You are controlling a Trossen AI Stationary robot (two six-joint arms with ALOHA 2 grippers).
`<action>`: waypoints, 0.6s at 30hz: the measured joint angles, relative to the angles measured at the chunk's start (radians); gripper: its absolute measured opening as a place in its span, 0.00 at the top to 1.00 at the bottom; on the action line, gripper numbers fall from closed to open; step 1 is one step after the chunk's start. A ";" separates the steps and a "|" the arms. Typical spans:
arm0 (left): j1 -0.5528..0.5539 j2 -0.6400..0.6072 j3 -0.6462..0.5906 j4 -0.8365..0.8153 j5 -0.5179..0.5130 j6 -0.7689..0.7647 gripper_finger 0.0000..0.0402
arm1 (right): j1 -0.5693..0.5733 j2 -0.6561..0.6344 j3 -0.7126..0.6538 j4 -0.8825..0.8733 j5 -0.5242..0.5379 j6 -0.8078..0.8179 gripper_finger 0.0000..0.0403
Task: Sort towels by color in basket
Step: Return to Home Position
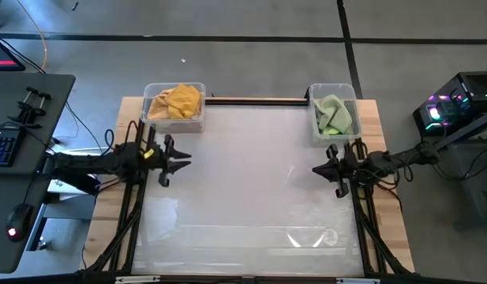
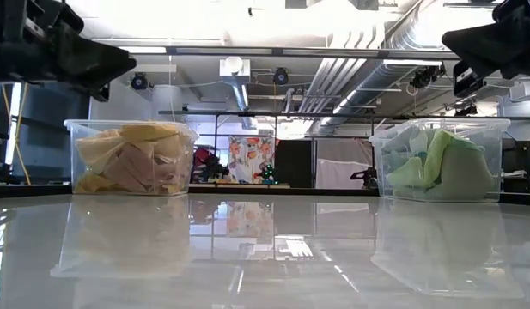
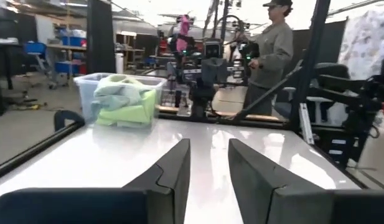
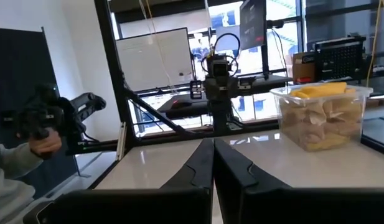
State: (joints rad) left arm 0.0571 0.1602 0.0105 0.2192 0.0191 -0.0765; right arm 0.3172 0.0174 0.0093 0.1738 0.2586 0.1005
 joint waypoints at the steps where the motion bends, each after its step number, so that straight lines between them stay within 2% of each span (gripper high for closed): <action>1: -0.018 -0.012 0.000 -0.010 -0.026 0.009 0.78 | 0.000 0.000 0.000 -0.005 0.000 0.006 1.00; 5: -0.070 -0.054 0.001 -0.035 -0.085 0.050 0.85 | 0.000 0.000 0.000 -0.018 0.015 0.014 1.00; 9: -0.090 -0.089 0.002 -0.148 -0.119 0.060 0.92 | 0.000 0.000 0.000 -0.059 0.038 0.021 1.00; 14: -0.092 -0.151 0.002 -0.200 -0.104 0.063 0.99 | 0.000 -0.005 0.001 -0.131 -0.022 0.083 1.00; 18: -0.072 -0.154 0.002 -0.201 -0.111 0.096 1.00 | 0.000 -0.017 0.030 -0.211 -0.023 0.061 1.00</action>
State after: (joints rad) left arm -0.0153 0.0061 0.0128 0.0186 -0.0919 0.0192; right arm 0.3172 0.0002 0.0391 -0.0371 0.2352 0.1614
